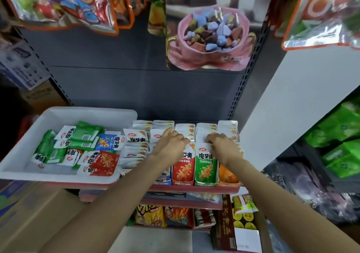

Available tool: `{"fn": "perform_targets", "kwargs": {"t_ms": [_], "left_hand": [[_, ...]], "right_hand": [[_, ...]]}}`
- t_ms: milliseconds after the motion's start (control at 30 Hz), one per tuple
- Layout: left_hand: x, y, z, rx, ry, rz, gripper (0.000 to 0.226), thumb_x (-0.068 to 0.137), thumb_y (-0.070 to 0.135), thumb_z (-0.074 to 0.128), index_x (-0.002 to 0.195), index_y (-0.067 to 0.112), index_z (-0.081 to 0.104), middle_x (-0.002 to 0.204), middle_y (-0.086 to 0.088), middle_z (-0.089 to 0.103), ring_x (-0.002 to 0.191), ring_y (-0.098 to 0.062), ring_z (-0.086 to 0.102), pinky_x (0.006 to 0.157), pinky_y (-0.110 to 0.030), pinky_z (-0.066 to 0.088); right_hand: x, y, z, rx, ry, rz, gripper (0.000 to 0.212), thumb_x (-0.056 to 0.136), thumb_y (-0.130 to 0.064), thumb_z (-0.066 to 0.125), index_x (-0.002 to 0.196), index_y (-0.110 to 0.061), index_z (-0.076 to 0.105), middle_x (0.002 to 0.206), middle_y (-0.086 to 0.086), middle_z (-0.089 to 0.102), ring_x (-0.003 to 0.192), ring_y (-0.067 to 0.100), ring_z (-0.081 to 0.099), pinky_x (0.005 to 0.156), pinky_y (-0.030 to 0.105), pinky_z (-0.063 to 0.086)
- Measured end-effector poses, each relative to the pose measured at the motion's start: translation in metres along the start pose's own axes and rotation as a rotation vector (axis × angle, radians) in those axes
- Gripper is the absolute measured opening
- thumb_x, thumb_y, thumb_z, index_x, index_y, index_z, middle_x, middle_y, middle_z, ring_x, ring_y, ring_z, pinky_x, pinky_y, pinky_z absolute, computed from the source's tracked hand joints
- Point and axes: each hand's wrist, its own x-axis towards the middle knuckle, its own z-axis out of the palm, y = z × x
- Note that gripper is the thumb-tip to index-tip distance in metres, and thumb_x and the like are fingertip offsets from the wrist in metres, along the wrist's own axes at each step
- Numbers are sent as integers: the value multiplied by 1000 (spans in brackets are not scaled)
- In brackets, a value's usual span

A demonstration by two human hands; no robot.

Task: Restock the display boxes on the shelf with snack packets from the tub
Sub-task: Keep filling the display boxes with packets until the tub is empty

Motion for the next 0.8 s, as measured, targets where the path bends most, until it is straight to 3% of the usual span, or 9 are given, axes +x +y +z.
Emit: {"fn": "perform_targets", "kwargs": {"t_ms": [100,267,400,500,667,800], "left_hand": [[-3,-4,-3,-164,61,5,44,96,18,44,139,24,42,142,3,43,133,-14,32,116,-30,8],[-29,-21,-10,-424,305,-141,39,95,20,47,135,23,48,139,6,45,130,-11,36,111,-27,23],[-56,-53,-11,-527,511,-386,28,91,16,53,119,15,60,117,-3,61,104,-14,53,91,-27,43],[-79,-93,-8,-678,607,-575,21,90,15,57,109,10,64,101,-6,66,90,-16,58,77,-27,47],[-121,-178,14,-779,538,-827,21,90,11,57,110,7,63,99,-12,68,84,-28,62,73,-34,49],[-146,-244,44,-698,345,-855,24,89,13,58,112,5,61,105,-14,66,91,-29,62,78,-33,47]], "right_hand": [[0,-5,2,-52,33,-1,36,90,-12,53,124,-20,52,121,6,56,109,26,51,89,36,44],[2,-31,-9,368,146,13,32,92,-13,55,124,-15,56,122,7,54,103,22,57,89,30,46],[9,-80,-20,539,125,-98,29,93,-9,52,121,-14,57,105,2,60,86,13,57,77,26,51],[18,-130,-26,564,156,-224,25,94,-9,50,117,-13,60,101,2,59,83,14,57,77,26,52],[45,-226,-13,528,143,-413,27,89,-4,52,113,-8,62,108,10,63,95,25,60,84,39,49],[80,-302,23,373,-43,-408,35,92,-13,53,127,-9,53,127,12,53,113,28,53,96,39,43]]}}
